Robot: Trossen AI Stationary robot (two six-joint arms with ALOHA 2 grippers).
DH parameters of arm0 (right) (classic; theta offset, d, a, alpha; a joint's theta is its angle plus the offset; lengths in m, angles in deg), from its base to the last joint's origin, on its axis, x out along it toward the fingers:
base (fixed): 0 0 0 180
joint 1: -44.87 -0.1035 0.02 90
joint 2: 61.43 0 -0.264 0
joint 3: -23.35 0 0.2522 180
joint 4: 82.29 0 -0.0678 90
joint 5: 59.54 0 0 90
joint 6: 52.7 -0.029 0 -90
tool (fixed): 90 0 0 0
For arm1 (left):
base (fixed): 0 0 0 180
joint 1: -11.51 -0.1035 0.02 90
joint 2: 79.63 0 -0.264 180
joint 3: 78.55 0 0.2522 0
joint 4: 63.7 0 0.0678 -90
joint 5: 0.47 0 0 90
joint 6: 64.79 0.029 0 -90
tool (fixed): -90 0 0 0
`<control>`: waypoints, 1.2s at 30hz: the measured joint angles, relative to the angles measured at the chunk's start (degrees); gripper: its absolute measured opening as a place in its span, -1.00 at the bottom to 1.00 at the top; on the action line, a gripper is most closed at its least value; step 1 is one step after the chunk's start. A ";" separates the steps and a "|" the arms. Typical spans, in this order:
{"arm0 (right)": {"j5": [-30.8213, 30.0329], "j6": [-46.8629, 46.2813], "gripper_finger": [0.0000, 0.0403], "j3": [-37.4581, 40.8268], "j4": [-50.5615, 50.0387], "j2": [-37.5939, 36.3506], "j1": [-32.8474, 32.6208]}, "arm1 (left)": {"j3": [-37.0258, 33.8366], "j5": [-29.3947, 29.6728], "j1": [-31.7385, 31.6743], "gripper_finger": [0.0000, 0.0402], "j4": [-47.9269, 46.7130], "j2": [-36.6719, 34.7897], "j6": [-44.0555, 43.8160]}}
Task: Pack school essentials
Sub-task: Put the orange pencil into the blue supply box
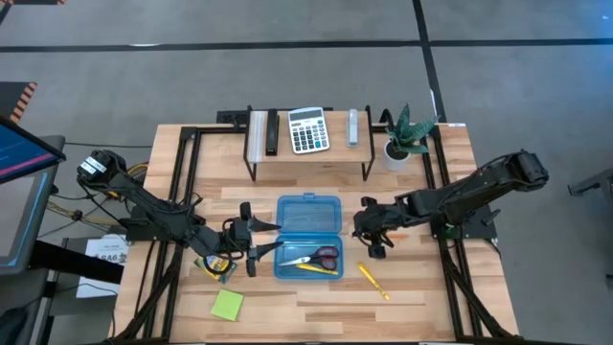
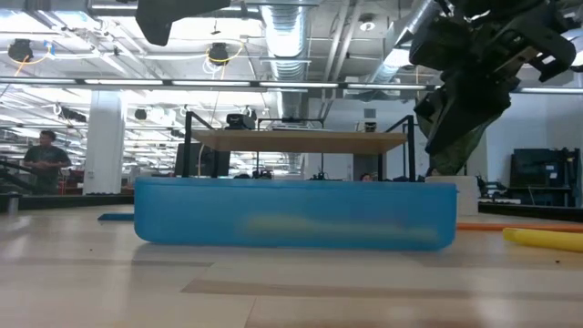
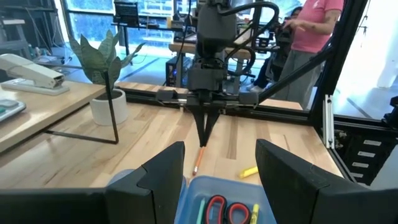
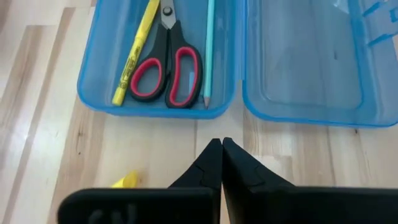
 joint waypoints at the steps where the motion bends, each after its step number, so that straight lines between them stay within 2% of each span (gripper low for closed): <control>1: 0.00 0.02 -0.84 0.00 -0.08 0.00 0.04 | 0.00 0.00 0.00 -0.06 -0.02 0.00 0.04; 9: 0.02 0.02 -0.69 0.00 -0.64 -0.02 0.11 | 0.00 0.02 -0.04 -0.06 -0.02 0.00 0.24; 20: 0.02 0.01 -0.68 0.00 -1.19 -0.02 0.11 | 0.00 0.02 -0.04 -0.06 -0.28 0.00 0.13; 26: 0.04 -0.83 -0.68 0.00 -8.16 -1.85 0.11 | 0.00 0.02 -0.04 -0.06 -0.28 0.00 -0.08; 30: 0.09 -1.16 -0.68 -0.02 -8.66 -2.37 0.01 | 0.00 0.02 -0.04 -0.06 -0.28 0.00 -0.31; 33: 1.38 -1.07 -0.65 -0.07 -7.24 -0.54 0.02 | 0.00 0.01 -0.04 -0.06 -0.28 0.00 -0.29; 36: 1.62 -0.57 -0.54 -0.07 -6.02 2.31 0.00 | 0.00 0.00 -0.04 -0.06 -0.50 0.00 -0.29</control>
